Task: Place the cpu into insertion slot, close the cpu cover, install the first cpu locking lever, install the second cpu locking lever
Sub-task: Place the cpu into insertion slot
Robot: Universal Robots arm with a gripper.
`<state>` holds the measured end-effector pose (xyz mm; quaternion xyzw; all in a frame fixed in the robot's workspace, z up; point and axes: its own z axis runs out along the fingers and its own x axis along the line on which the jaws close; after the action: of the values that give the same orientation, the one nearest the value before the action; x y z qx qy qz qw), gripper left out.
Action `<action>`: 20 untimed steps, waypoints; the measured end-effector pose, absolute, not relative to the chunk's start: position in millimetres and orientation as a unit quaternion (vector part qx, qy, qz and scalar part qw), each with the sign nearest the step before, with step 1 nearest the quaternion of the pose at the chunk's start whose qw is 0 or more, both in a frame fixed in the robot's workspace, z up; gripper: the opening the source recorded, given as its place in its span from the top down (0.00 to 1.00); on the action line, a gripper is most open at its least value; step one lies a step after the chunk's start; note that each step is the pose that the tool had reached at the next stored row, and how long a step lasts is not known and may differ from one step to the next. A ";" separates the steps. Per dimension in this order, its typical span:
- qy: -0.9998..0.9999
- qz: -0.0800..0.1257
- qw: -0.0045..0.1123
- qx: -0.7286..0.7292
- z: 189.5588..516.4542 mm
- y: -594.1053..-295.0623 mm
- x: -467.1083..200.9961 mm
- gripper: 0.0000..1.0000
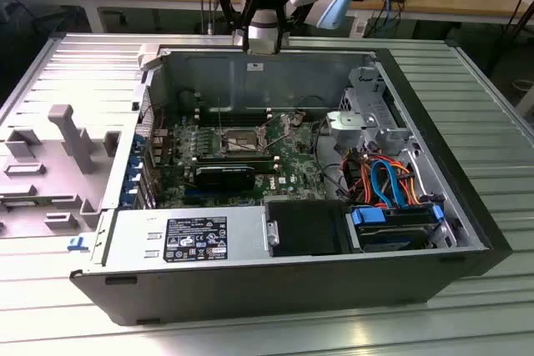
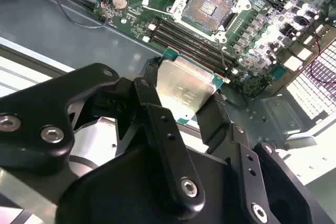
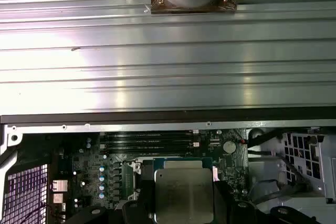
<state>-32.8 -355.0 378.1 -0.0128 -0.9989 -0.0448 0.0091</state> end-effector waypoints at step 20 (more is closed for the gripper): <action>-0.999 -0.045 0.009 -0.013 375.2 -356.7 -33.2 0.46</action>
<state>-33.2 -356.7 375.2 -0.0128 -0.9989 -0.0448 0.0091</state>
